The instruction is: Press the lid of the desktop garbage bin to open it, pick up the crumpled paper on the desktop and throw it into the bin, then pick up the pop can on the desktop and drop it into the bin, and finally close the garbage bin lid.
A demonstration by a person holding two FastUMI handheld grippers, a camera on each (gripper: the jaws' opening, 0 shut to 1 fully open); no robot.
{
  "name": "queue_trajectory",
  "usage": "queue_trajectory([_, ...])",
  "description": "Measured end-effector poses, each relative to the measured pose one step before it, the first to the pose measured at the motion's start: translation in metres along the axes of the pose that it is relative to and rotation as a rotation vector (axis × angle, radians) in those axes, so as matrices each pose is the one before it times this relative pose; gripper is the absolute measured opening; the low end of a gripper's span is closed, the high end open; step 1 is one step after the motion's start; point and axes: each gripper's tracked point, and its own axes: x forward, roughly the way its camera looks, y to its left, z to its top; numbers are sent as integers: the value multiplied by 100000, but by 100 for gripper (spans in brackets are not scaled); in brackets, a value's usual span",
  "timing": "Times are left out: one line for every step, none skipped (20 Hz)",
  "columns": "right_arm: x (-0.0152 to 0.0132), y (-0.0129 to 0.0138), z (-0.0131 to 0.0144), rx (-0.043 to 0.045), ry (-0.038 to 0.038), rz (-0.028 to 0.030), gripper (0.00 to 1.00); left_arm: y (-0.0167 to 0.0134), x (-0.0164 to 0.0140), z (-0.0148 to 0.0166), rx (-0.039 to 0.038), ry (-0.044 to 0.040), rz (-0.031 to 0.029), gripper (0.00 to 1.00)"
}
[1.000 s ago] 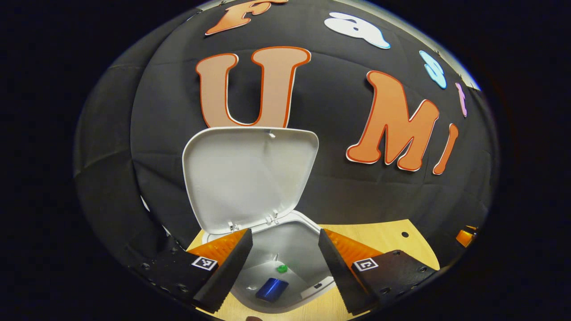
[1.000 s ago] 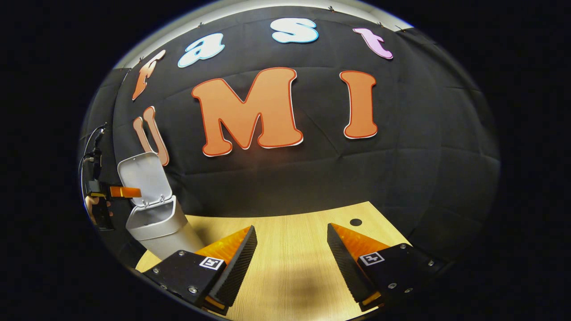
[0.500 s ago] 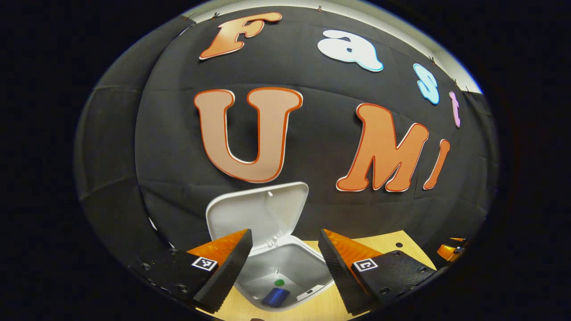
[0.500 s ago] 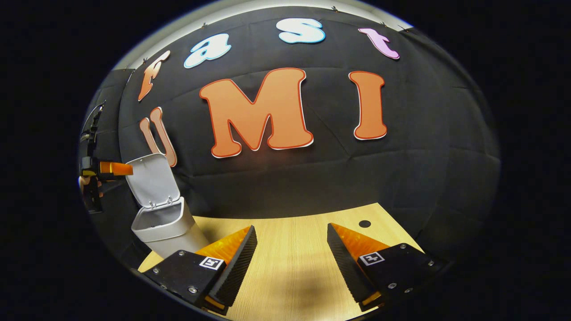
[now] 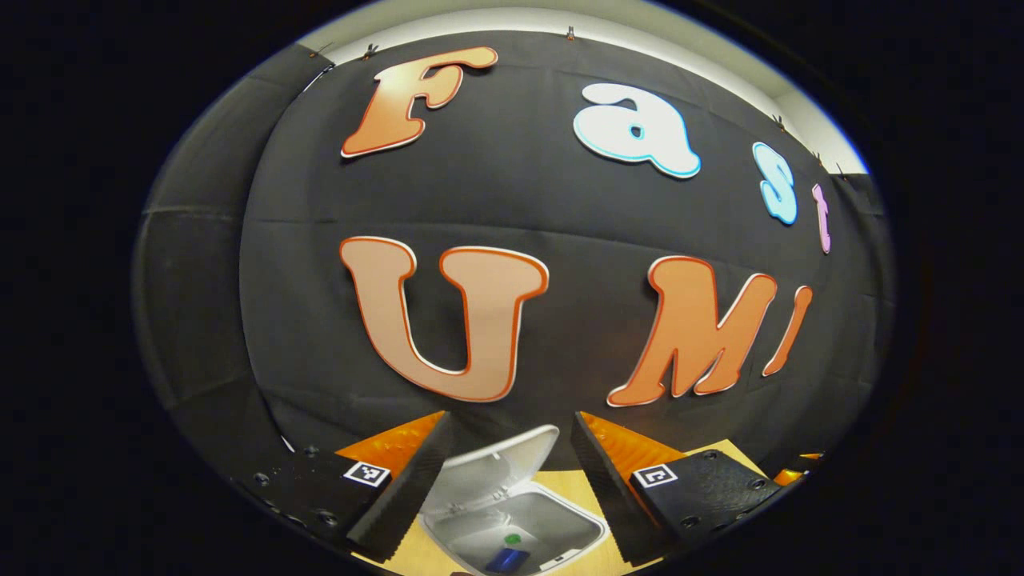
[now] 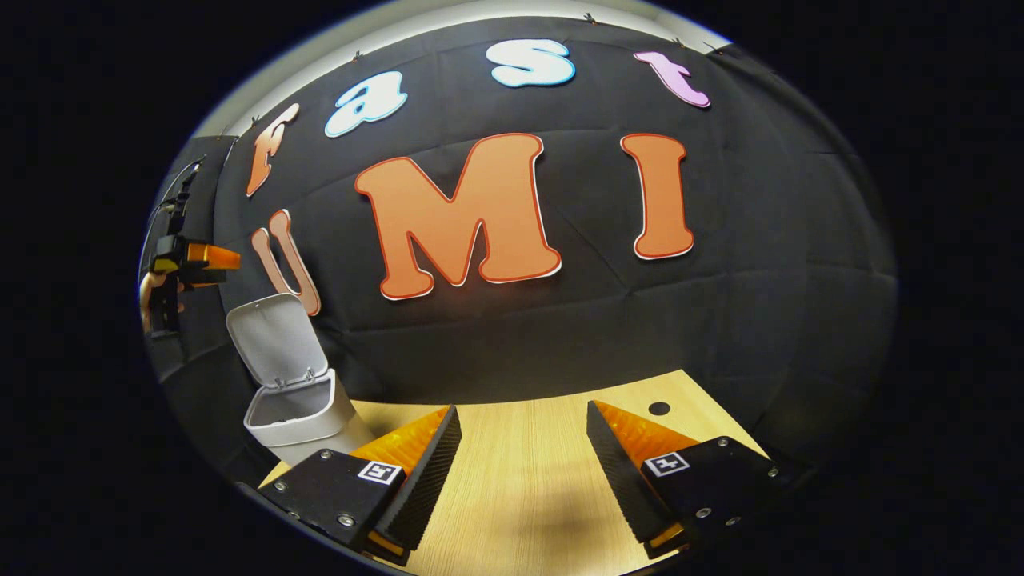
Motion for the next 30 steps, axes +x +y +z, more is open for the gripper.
queue_trajectory([8, -232, 100, 213, -218, -483, 94, 583, 861, 596, 109, 1250, 960, 93])
queue_trajectory([14, -219, 110, 276, -134, -603, 94, 685, 884, 18, -525, 1822, 1011, 94])
queue_trajectory([-29, -363, -56, 140, -90, -757, 94, 616, 940, -76, -595, 2356, 1232, 94])
queue_trajectory([-10, -243, 61, 93, -68, -651, 94, 493, 1044, -224, -284, 2871, 568, 94])
queue_trajectory([29, -200, -18, 62, 3, -603, 94, 371, 1003, -454, -202, 3575, 264, 94])
queue_trajectory([61, -199, -8, -14, 129, -504, 94, 424, 1053, -410, -360, 3562, 193, 94])
queue_trajectory([55, -69, 6, -121, 35, -517, 94, 118, 891, -583, -1254, 3547, -307, 94])
queue_trajectory([99, -103, -62, -217, 79, -544, 94, 113, 1031, -563, -2197, 3095, -409, 94])
queue_trajectory([69, -77, -106, -64, 68, -424, 94, 24, 783, -657, -2072, 2887, -921, 94])
queue_trajectory([91, 22, -110, 176, 313, -259, 94, 108, 780, -883, -1747, 3152, -944, 94])
queue_trajectory([111, -54, -194, 299, 586, -131, 94, 333, 619, -1058, -750, 4126, 522, 94])
queue_trajectory([158, 74, -206, 189, 442, 14, 94, 229, 804, -1347, 355, 5551, -451, 94])
queue_trajectory([3, 108, -138, -139, 447, 114, 94, -3, 300, -1617, 614, 6305, -1507, 94])
queue_trajectory([23, 81, -185, -243, 302, 103, 94, 32, 268, -981, -386, 4021, -1181, 95])
queue_trajectory([60, -102, -177, -141, 244, -12, 94, 58, 192, -918, 498, 3172, -515, 95])
queue_trajectory([-7, -52, -163, 63, 400, -21, 94, 276, 63, -684, 1940, 1165, 682, 95])
queue_trajectory([61, 88, -162, 376, 476, 113, 94, 276, -77, -288, 2639, -531, 1412, 96])
queue_trajectory([41, 46, -63, 622, 521, 307, 94, -105, -147, -503, 2194, 6, 684, 95])
queue_trajectory([18, 27, 33, 531, 48, 321, 94, -459, -346, -361, 979, -9, -392, 95])
queue_trajectory([119, 180, 88, 385, -99, 479, 94, -536, -372, -486, 342, 108, -1192, 95])
queue_trajectory([58, 271, -2, 456, -45, 786, 94, -773, -219, -758, -41, 562, -1347, 95])
queue_trajectory([17, 325, -26, 286, 138, 934, 94, -599, -116, -763, 254, 325, -1245, 95])
queue_trajectory([26, 259, -54, -130, 114, 847, 94, -563, -179, -703, 324, 222, -977, 94])
queue_trajectory([4, 206, -89, -570, 254, 705, 94, -500, -89, -935, 251, 432, -600, 95])
queue_trajectory([-4, 105, -111, -923, 151, 579, 94, -529, -97, -869, -13, 392, -395, 95])
queue_trajectory([-71, 19, -156, -1459, 93, 209, 94, -638, -17, -1081, -719, 321, -811, 95])
queue_trajectory([-167, -57, -54, -1770, -239, -133, 94, -771, -119, -973, -1119, -54, -1254, 96])
queue_trajectory([-119, -74, -54, -1167, 73, 275, 94, -371, -132, -1010, -1143, -370, -394, 95])
queue_trajectory([-85, -40, -105, -163, 446, 964, 94, -137, -109, -1070, -1082, -352, 305, 95])
queue_trajectory([-150, -58, -125, 483, 653, 902, 94, -156, -76, -1051, -978, -199, 388, 95])
